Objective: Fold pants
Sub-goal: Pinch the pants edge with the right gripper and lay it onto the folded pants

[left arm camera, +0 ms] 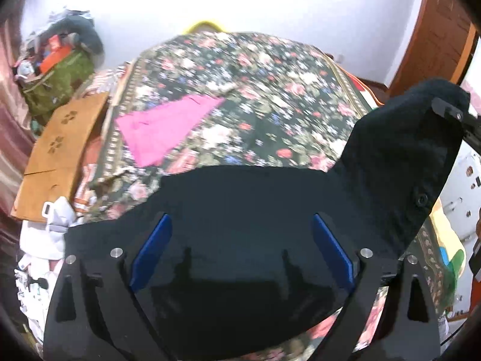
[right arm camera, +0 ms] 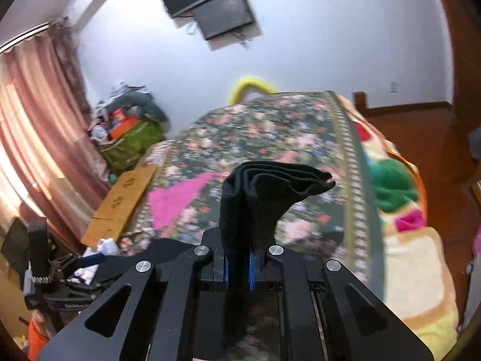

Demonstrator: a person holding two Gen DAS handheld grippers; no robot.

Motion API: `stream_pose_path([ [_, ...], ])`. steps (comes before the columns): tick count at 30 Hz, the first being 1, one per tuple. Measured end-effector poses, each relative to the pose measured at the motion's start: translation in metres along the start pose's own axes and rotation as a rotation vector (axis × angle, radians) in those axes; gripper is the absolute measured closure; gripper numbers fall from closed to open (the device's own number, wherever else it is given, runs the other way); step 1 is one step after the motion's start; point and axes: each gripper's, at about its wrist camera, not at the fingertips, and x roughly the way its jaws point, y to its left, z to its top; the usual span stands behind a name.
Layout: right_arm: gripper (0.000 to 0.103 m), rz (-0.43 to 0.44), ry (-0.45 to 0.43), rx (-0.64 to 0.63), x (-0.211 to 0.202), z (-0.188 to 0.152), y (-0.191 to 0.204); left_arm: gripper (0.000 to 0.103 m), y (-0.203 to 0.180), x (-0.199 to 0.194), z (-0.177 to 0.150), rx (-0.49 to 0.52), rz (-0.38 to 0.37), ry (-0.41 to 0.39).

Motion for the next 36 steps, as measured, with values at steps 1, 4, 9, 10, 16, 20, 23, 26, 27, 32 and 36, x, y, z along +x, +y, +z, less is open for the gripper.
stream_pose_path([
  [1,0.095,0.022,0.008,-0.013,0.005,0.003,0.010,0.007,0.005,-0.004,-0.001,-0.008,0.004,-0.009],
  [4,0.095,0.060,0.026,-0.058,0.023,0.007,0.038,0.006,0.025,-0.016,-0.004,-0.054,-0.016,-0.028],
  [9,0.096,0.128,0.121,-0.141,0.064,-0.008,0.087,0.006,0.053,-0.030,-0.013,-0.113,-0.007,-0.049],
  [10,0.096,0.136,0.142,-0.157,0.071,-0.014,0.094,0.005,0.058,-0.032,-0.016,-0.120,0.003,-0.051],
  [16,0.096,0.184,0.305,-0.252,0.109,-0.067,0.127,0.005,0.084,-0.036,-0.031,-0.168,0.021,-0.033],
  [20,0.096,0.192,0.410,-0.303,0.121,-0.099,0.137,0.005,0.096,-0.032,-0.039,-0.200,0.030,-0.014],
  [23,0.093,0.188,0.471,-0.353,0.124,-0.119,0.145,0.005,0.101,-0.029,-0.044,-0.216,0.031,0.003],
  [26,0.091,0.185,0.500,-0.371,0.122,-0.130,0.148,0.005,0.100,-0.026,-0.047,-0.217,0.034,0.013],
  [27,0.088,0.189,0.509,-0.374,0.120,-0.132,0.148,0.005,0.099,-0.025,-0.048,-0.215,0.034,0.014],
  [32,0.062,0.242,0.545,-0.368,0.105,-0.132,0.147,0.005,0.090,-0.023,-0.045,-0.188,0.042,0.019],
  [36,0.058,0.229,0.506,-0.400,0.086,-0.124,0.143,0.005,0.080,-0.022,-0.039,-0.169,0.039,0.015],
])
